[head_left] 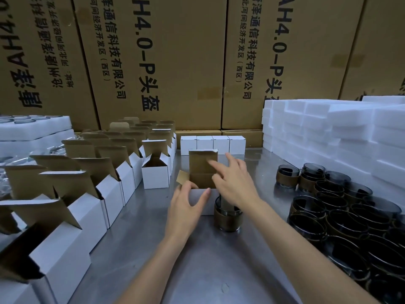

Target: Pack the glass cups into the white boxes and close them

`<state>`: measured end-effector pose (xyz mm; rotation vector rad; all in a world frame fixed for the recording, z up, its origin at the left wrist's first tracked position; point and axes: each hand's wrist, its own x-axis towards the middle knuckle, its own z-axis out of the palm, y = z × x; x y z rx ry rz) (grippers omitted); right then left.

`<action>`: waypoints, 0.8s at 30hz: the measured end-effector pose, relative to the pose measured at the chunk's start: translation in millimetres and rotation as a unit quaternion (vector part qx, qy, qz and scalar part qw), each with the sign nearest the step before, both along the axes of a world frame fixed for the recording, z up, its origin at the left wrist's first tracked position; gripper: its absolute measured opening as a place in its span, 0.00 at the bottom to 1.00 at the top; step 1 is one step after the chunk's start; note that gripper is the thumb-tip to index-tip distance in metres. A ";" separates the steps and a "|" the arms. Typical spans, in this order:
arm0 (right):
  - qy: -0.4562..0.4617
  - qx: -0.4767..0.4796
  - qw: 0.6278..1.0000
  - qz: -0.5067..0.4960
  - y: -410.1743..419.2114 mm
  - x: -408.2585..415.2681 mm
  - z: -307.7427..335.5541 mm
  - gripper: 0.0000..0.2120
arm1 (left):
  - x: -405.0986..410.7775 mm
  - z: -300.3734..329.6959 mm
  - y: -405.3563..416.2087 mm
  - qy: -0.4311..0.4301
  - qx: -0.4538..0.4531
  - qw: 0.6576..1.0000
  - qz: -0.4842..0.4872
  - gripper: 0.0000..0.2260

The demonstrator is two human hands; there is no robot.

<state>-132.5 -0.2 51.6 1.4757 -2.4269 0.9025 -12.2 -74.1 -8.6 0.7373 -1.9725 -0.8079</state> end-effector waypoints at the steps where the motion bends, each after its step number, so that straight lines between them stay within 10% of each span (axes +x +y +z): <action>1: -0.011 0.029 0.999 -0.020 -5.8 -2.1 6.5 0.24 | 0.0 -0.4 -0.3 -0.005 -0.002 1.000 0.007 0.12; 10: -0.024 0.175 0.983 -0.047 -32.8 -8.8 27.9 0.20 | -1.7 -2.7 -4.1 -0.010 -0.031 0.999 0.015 0.13; 19: -0.026 -0.076 0.996 -0.035 11.2 6.6 32.6 0.09 | -1.6 -3.8 -5.7 -0.009 -0.030 0.999 -0.014 0.10; 24: -0.013 0.202 0.979 0.028 42.5 29.2 42.4 0.06 | 1.0 -0.9 -4.3 0.020 -0.032 0.999 -0.039 0.17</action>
